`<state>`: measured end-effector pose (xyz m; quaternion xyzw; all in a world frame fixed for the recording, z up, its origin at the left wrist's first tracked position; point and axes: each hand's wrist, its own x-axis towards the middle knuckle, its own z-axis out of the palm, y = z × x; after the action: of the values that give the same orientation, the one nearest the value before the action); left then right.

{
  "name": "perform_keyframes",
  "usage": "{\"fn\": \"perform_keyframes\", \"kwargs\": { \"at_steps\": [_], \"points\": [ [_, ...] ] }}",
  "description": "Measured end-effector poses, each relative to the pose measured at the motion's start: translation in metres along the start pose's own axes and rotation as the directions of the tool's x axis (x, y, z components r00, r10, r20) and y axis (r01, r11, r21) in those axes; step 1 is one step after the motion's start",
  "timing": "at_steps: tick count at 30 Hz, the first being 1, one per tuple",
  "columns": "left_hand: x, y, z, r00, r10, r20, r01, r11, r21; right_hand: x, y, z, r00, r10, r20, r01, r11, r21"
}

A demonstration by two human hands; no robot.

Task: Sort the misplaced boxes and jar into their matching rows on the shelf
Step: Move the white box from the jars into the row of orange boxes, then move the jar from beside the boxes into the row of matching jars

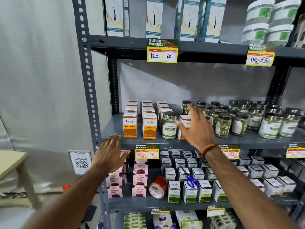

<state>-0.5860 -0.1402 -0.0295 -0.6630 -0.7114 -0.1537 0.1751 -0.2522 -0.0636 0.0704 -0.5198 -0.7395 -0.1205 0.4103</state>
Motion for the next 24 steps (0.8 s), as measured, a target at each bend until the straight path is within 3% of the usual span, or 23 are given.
{"fn": "perform_keyframes", "kwargs": {
  "at_steps": [3,9,24],
  "points": [
    [0.000,-0.002,0.004,1.000,-0.006,-0.001,0.006,1.000,0.000,0.025,-0.005,0.002,0.977,-0.169,0.134,0.177,0.983,-0.054],
    [0.001,-0.003,0.007,0.999,-0.016,-0.029,0.016,1.000,0.004,0.048,-0.009,0.021,0.908,-0.138,0.396,0.215,0.964,-0.156],
    [-0.003,-0.001,0.007,0.999,-0.015,-0.039,0.015,1.000,-0.002,0.046,-0.011,0.039,0.957,-0.216,0.192,0.221,0.975,-0.005]
  ]
}}
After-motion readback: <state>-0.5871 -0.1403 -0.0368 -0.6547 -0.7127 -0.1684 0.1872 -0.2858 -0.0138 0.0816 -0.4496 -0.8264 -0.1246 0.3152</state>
